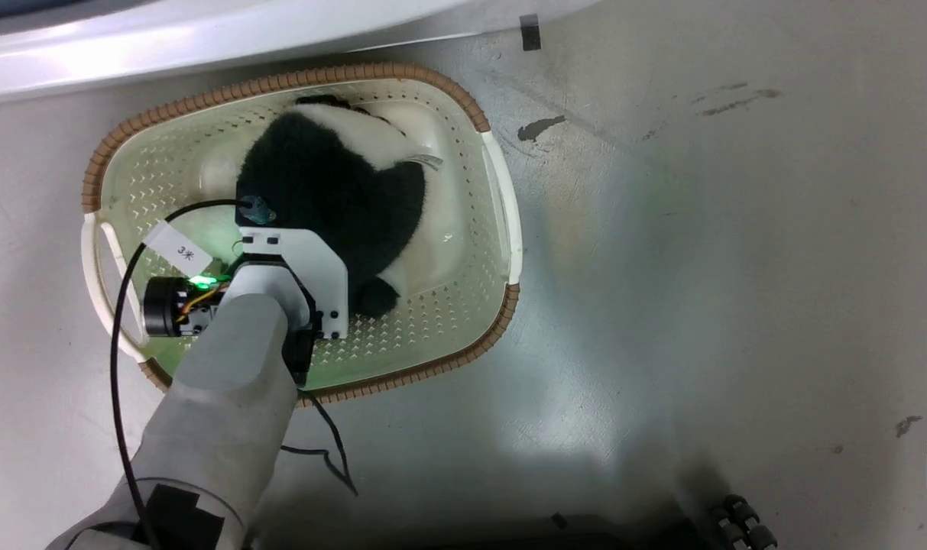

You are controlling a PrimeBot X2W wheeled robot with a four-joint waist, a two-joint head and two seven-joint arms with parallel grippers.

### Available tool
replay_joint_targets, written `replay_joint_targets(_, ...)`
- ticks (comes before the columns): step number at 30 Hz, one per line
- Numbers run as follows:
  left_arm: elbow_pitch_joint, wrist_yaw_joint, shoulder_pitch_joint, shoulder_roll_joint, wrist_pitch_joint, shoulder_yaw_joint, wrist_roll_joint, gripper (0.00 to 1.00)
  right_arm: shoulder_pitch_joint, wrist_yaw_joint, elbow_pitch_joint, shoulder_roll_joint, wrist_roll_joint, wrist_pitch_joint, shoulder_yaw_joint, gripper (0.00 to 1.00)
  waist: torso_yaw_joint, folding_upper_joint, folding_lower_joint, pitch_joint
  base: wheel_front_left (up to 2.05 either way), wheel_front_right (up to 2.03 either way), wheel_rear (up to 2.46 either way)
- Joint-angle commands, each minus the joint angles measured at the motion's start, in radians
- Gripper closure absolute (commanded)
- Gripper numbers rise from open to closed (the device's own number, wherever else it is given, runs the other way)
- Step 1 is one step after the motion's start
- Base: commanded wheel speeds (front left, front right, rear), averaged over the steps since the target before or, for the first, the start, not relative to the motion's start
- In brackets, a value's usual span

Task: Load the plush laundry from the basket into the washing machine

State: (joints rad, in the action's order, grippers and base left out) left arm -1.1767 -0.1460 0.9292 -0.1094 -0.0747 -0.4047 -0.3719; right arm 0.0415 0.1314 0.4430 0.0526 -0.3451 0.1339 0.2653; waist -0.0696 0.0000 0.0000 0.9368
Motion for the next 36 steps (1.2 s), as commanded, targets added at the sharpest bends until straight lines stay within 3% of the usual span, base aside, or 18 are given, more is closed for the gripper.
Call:
replay_joint_targets(1,-0.021,0.016,0.005,0.01,-0.001,-0.002,-0.012,1.0,-0.009,-0.001,0.009,-0.002,-0.004,-0.001,0.008,0.0,0.004,0.0,0.0,0.004,0.0,0.0,0.0)
replay_joint_targets(18,-0.051,0.094,-0.018,0.043,0.141,0.002,-0.068,1.0,0.028,-0.001,-0.021,-0.002,0.012,-0.014,-0.021,0.0,0.051,0.0,0.0,-0.086,0.0,0.0,0.0)
replay_joint_targets(28,-0.044,0.17,-0.066,0.056,0.206,-0.014,-0.107,1.0,0.053,-0.001,-0.06,-0.002,0.037,-0.03,-0.058,0.0,0.085,0.0,0.0,-0.232,0.0,0.0,0.0)
replay_joint_targets(36,-0.023,0.204,-0.149,0.059,0.258,-0.039,-0.132,1.0,0.055,-0.001,-0.101,-0.002,0.046,-0.043,-0.087,0.0,0.121,0.0,0.0,-0.383,0.0,0.0,0.0)
